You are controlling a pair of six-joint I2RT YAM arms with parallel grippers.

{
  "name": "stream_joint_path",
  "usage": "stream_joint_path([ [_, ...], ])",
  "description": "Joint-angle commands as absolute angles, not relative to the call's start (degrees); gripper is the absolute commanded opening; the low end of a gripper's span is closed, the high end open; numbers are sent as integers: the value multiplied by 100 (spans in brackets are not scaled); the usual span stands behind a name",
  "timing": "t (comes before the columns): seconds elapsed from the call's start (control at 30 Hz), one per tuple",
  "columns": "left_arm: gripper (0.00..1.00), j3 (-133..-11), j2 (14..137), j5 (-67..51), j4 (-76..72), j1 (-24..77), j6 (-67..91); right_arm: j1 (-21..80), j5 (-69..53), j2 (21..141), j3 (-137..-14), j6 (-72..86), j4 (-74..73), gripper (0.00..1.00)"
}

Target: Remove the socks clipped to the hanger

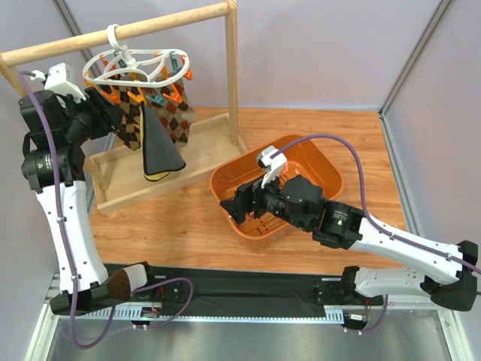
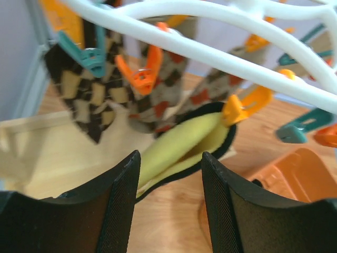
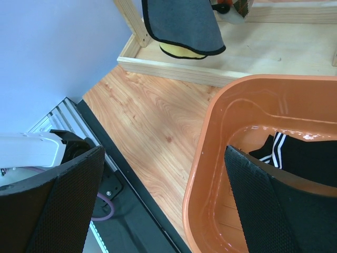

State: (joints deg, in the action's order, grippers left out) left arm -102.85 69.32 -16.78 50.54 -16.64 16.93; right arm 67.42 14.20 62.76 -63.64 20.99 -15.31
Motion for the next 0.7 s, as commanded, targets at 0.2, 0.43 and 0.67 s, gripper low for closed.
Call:
stream_joint_path([
  [0.2, 55, -10353, 7013, -2918, 3973, -1055, 2048, 6750, 1485, 5950, -6240, 2127, -1362, 96],
  [0.43, 54, -10407, 6970, -2026, 4359, -694, 1916, 6750, 1573, 5871, -6179, 2109, -1415, 96],
  [0.67, 55, -10020, 6442, -483, 4693, -1123, 1863, 6750, 1521, 5810, -6100, 2145, -1380, 96],
])
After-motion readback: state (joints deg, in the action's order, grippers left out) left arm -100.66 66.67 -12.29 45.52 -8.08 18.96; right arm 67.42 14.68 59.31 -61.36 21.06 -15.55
